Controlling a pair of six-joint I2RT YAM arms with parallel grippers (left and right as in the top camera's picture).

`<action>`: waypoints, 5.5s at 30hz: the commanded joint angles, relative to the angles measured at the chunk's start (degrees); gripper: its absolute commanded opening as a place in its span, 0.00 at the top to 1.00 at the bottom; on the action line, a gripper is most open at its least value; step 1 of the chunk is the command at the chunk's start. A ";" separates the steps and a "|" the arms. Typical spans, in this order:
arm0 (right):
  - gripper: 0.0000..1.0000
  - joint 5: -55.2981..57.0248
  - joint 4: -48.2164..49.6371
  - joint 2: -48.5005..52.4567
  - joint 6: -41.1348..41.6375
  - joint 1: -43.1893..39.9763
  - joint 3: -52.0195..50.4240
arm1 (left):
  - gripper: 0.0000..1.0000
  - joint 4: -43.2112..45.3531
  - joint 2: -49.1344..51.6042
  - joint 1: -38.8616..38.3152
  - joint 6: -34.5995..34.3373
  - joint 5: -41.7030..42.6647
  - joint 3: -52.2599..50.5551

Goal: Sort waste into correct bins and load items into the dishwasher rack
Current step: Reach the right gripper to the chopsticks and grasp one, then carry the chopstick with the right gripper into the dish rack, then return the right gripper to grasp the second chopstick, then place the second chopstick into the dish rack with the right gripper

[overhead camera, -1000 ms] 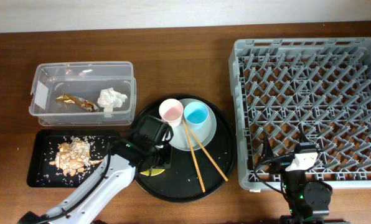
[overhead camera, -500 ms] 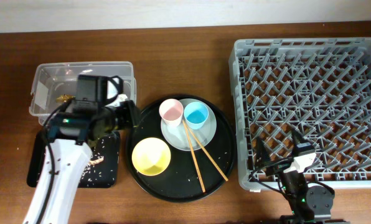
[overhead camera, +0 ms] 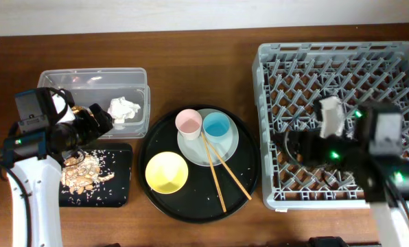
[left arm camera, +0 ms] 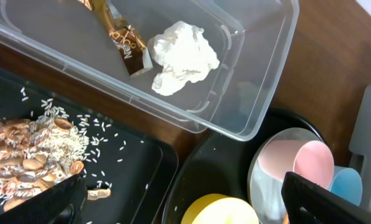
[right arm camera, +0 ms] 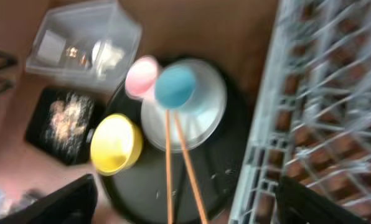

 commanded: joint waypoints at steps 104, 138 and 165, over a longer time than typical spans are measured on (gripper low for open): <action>0.41 22.93 -14.32 42.32 -8.39 31.34 13.99 | 0.01 0.07 -0.66 0.20 0.48 0.48 0.79; 0.82 22.91 9.01 42.36 -8.41 36.04 -6.84 | 0.01 0.07 -0.66 0.20 0.48 0.48 0.79; 0.96 32.17 -3.69 19.74 -1.90 19.10 8.09 | 0.01 0.04 -0.66 0.20 0.48 0.48 0.79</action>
